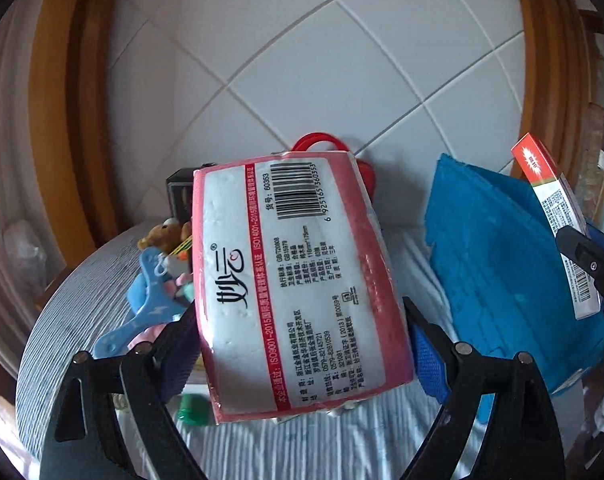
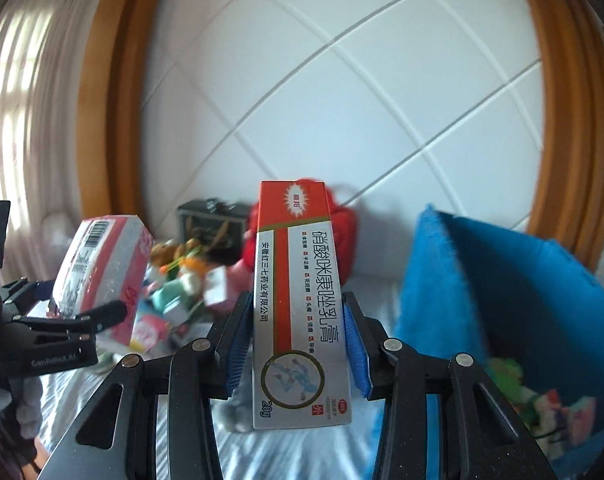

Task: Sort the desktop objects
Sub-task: 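Lift tissue pack and ointment box with both tools toward the blue crate, then lower tissue pack and ointment box into the crate and open both tools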

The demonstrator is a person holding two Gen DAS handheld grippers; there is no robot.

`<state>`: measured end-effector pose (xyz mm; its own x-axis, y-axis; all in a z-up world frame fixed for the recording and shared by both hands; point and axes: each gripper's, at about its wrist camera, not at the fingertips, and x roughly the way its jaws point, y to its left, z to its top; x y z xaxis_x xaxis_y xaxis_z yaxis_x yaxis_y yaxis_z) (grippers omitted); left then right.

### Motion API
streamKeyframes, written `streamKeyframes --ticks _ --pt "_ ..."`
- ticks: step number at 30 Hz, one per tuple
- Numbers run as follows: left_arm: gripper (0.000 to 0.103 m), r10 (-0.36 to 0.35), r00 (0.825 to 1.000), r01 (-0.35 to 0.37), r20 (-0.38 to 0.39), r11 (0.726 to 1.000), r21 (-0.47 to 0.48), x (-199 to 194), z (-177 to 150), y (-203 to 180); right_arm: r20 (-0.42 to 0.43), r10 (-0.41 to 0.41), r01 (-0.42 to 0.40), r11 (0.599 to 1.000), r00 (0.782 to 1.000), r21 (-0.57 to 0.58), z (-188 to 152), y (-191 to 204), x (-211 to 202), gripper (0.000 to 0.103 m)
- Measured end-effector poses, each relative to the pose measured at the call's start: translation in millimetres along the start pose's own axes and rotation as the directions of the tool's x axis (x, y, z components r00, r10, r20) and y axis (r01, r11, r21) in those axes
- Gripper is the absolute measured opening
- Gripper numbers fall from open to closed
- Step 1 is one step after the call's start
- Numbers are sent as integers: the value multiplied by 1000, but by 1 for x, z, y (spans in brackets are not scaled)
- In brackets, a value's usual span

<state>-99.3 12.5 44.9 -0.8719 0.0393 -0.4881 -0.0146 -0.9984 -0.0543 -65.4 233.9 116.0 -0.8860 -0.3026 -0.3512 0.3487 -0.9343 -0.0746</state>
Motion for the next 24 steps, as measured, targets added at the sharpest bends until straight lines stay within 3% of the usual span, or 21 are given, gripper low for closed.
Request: streamKeyframes --ticks 6,12,18,24 --pt "90 -110 992 104 68 991 83 -7 31 -87 77 -152 148 988 985 52 4 -69 -42 42" --pt "90 -200 974 181 106 969 167 -14 54 -182 84 -299 290 951 950 110 0 -141 -66 42" --pt "90 -262 961 238 88 946 218 -6 64 -262 28 -399 390 907 916 159 -13 -208 -63 42" --pt "90 -294 956 284 2 925 253 21 55 -323 -36 -454 453 874 890 175 -25 -258 -59 42"
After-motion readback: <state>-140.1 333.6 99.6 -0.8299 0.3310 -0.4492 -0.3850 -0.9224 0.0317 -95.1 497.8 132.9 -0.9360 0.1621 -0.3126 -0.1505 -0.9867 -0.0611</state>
